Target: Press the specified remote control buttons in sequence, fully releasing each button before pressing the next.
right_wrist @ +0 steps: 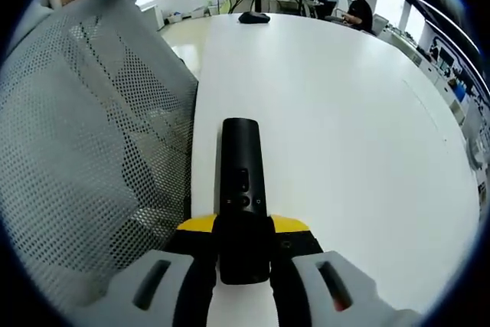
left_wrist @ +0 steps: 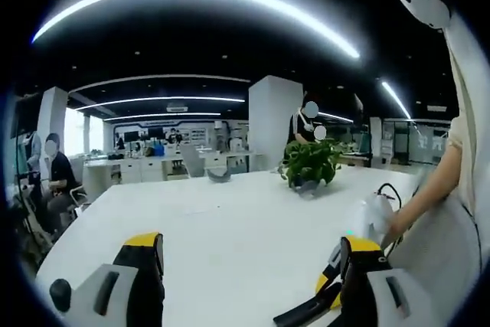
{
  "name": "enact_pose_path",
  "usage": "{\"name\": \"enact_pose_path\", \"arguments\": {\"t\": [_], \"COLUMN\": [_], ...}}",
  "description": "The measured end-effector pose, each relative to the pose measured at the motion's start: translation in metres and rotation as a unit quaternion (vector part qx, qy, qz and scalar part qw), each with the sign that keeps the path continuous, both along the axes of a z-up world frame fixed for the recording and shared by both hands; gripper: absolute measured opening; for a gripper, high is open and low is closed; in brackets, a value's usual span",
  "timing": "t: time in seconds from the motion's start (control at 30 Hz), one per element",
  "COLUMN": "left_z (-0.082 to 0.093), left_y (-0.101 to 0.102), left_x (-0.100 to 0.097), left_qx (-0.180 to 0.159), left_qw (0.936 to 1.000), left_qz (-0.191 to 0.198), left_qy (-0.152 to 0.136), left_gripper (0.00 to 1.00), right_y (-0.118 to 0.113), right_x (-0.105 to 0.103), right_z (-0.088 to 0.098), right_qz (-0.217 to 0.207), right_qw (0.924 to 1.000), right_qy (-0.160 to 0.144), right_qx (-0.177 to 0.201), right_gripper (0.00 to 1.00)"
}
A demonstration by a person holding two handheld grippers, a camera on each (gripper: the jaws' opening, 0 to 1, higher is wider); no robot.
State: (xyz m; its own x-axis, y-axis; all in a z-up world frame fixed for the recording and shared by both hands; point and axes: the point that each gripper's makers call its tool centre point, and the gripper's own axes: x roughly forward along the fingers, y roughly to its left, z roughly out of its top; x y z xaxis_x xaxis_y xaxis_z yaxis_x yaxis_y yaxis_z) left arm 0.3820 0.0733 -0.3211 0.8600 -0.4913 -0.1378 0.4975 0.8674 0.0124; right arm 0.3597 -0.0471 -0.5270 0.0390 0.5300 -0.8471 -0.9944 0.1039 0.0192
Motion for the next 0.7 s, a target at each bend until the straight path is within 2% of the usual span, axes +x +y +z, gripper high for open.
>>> {"name": "enact_pose_path", "arguments": {"t": [0.1,0.17,0.23,0.3,0.33,0.7], "left_z": [-0.001,-0.001,-0.001,-0.001,-0.001,-0.003], "left_y": [0.000,0.001,0.003,0.004,0.005,0.007], "left_x": [0.000,0.000,0.001,0.001,0.001,0.002], "left_qx": [0.003,-0.018,-0.024,-0.023,-0.020,-0.001], "left_qw": [1.0000,0.9998,0.9996,0.9997,0.9997,0.9998], "left_qz": [-0.001,0.000,0.004,0.007,0.009,0.017], "left_qy": [-0.001,0.011,0.013,0.011,0.011,0.006], "left_gripper": [1.00,1.00,1.00,1.00,1.00,1.00], "right_y": [0.001,0.001,0.000,0.000,0.000,0.000], "right_x": [0.005,0.009,0.014,0.020,0.022,0.065], "right_z": [0.000,0.000,0.000,0.000,0.000,-0.001], "right_qz": [0.004,0.010,0.014,0.028,0.027,0.038], "right_qw": [1.0000,0.9999,0.9998,0.9993,0.9994,0.9986], "right_qy": [-0.002,-0.007,-0.008,-0.017,-0.009,-0.017], "right_qx": [-0.006,-0.010,-0.014,-0.018,-0.019,-0.031], "right_gripper": [0.24,0.24,0.24,0.24,0.24,0.24]}}
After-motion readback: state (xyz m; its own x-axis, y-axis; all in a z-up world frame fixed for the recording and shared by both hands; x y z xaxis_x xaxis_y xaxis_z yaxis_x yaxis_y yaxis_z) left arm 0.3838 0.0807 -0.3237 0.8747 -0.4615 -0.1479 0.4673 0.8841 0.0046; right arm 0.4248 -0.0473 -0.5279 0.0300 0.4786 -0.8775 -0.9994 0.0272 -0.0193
